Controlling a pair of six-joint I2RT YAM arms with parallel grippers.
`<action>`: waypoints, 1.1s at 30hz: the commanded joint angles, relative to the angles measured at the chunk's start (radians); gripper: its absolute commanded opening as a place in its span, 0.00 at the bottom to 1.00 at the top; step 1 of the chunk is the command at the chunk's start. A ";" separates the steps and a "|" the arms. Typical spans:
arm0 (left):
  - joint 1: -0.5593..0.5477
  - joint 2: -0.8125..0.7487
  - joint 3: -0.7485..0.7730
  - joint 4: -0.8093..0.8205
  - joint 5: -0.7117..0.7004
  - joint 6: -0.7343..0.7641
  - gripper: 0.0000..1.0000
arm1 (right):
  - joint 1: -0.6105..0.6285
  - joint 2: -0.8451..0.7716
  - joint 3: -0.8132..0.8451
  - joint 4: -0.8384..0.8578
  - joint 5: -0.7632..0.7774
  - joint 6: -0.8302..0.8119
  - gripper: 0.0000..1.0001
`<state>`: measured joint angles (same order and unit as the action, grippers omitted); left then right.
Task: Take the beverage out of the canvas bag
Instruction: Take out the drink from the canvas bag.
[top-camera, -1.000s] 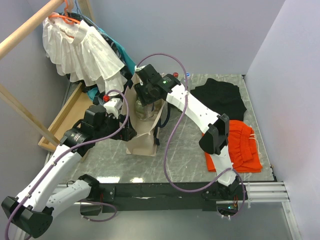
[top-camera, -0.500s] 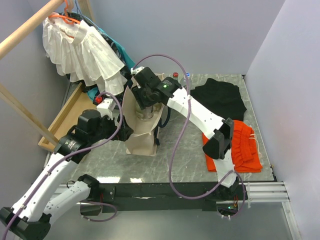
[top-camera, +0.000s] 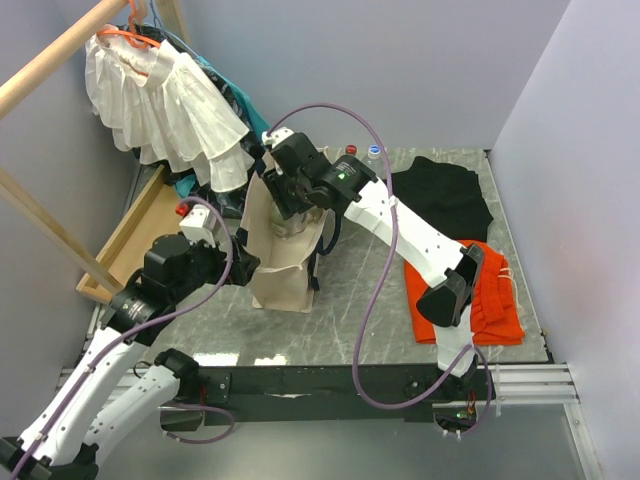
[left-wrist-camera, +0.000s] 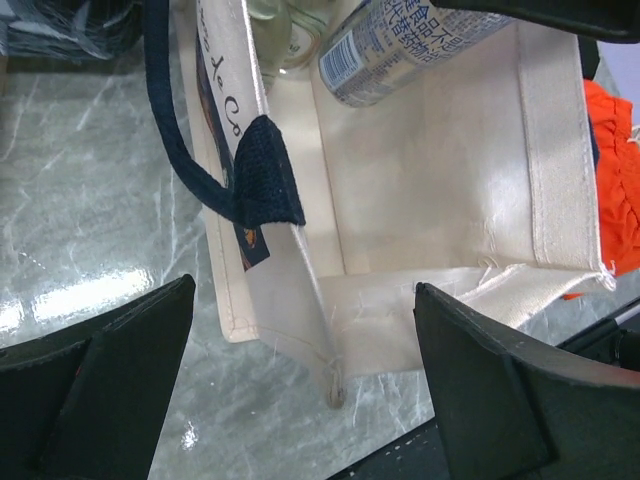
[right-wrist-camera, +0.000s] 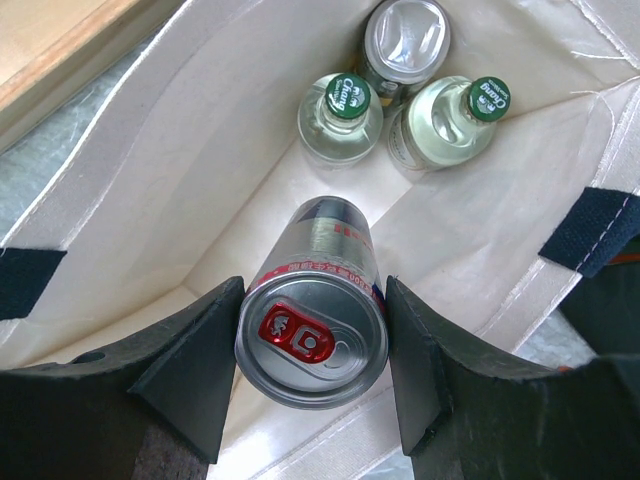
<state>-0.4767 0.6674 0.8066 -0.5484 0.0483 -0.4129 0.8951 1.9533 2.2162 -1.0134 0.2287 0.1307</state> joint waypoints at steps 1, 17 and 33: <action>0.000 -0.046 -0.009 0.053 -0.031 -0.004 0.96 | 0.015 -0.091 0.046 0.038 0.043 -0.025 0.00; 0.000 -0.026 -0.020 0.073 0.010 0.005 0.96 | 0.021 -0.145 0.088 0.053 0.070 -0.042 0.00; 0.000 -0.023 -0.021 0.073 0.004 0.003 0.96 | 0.027 -0.234 0.071 0.099 0.149 -0.071 0.00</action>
<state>-0.4767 0.6506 0.7891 -0.5186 0.0479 -0.4126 0.9138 1.8183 2.2501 -1.0229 0.3206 0.0826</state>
